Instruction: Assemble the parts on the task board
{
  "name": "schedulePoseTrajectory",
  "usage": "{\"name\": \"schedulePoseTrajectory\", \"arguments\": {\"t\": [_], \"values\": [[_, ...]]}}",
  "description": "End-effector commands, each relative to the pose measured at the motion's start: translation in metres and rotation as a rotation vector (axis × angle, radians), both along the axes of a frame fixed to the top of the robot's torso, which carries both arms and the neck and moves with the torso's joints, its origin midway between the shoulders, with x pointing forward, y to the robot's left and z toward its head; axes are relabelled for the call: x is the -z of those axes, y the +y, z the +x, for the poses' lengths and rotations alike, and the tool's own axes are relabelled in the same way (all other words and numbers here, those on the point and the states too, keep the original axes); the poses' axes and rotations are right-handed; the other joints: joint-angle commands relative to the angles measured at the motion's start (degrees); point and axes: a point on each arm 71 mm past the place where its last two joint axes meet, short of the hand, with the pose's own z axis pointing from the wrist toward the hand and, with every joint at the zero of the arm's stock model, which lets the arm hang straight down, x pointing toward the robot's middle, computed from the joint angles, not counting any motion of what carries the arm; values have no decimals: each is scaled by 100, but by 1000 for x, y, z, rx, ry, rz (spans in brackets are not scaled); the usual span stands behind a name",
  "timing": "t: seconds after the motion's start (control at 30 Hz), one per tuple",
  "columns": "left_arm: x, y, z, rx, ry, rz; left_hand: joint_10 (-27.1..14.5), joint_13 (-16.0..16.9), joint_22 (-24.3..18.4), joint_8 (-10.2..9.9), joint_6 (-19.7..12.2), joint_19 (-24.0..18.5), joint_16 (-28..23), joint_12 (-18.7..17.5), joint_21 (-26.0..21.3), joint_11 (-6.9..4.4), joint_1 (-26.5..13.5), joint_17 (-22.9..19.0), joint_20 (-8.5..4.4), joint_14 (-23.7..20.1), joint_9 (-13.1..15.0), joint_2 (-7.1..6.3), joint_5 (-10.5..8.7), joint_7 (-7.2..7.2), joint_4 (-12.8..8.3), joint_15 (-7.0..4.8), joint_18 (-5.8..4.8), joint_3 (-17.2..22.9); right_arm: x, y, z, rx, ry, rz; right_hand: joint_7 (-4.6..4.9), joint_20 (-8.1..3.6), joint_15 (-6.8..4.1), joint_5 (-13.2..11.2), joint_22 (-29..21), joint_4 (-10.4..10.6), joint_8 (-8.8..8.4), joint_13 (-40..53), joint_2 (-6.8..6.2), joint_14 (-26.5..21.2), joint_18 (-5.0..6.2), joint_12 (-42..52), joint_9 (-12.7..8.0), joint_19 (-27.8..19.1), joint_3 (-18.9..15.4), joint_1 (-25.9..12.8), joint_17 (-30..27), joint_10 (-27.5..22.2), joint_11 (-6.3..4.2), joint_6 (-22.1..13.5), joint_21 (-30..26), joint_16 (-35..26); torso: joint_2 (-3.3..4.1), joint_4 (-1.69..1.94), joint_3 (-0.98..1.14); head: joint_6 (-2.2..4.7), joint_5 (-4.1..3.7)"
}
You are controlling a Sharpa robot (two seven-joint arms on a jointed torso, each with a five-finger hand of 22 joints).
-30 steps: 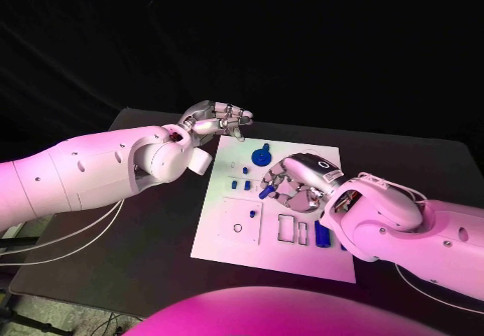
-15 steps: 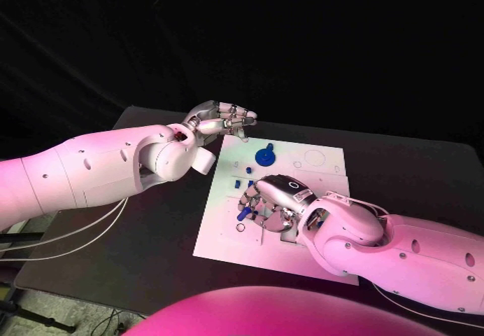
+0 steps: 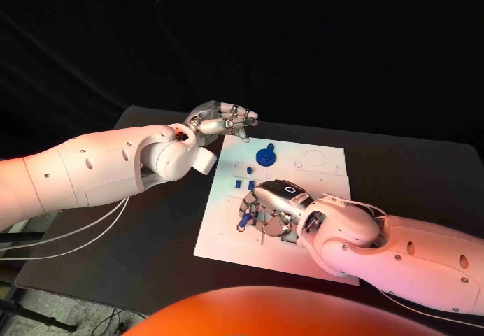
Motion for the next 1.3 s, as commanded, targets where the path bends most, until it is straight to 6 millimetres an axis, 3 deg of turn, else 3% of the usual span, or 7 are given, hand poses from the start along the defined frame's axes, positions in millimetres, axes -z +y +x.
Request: {"name": "schedulePoseTrajectory", "arguments": {"t": [0.03,1.03,1.17,1.3], "values": [[-1,-3,-1,21,-4,-7,-50,-6,-6,-29,-33,28,-33,37,-19,-3,2,-4,28,1,-5,41,2,18,-16,37,77,-24,3,3,-2,-39,-15,-40,22,-18,-31,30,483,-4,46,4,60,175,-9,-21,523,-1,24,-19,-3,195,-148,22,-26,3,-3,1,-1,1,6],[-1,-3,-1,21,-3,-6,-50,-6,-6,-29,-33,28,-33,37,-19,-3,2,-4,28,1,-5,41,2,18,-16,37,77,-24,14,11,-5,-32,-32,-125,31,-13,-24,38,484,-70,69,5,46,168,-4,-49,570,-17,55,-97,-33,186,-139,-21,-62,-7,-6,8,-9,1,15],[-1,-3,-1,22,-3,-6,-54,-7,-13,-30,-31,35,-39,48,-28,-3,4,-8,28,2,-5,46,1,18,-15,37,76,-31,13,13,-5,-28,-38,-124,36,-6,-15,50,488,-104,78,6,-7,166,-3,-71,597,-24,39,-187,-39,163,-130,-55,-77,-8,-5,6,-11,1,21],[-1,-3,-1,22,-3,-6,-54,-7,-13,-30,-31,35,-39,48,-28,-3,4,-8,28,2,-5,46,1,18,-15,37,76,-31,13,15,-6,-36,-34,-111,106,34,37,251,476,-15,-70,13,-307,164,4,-109,561,-51,-152,-581,-42,72,-72,-349,-158,-1,-6,3,-13,1,25]]}}
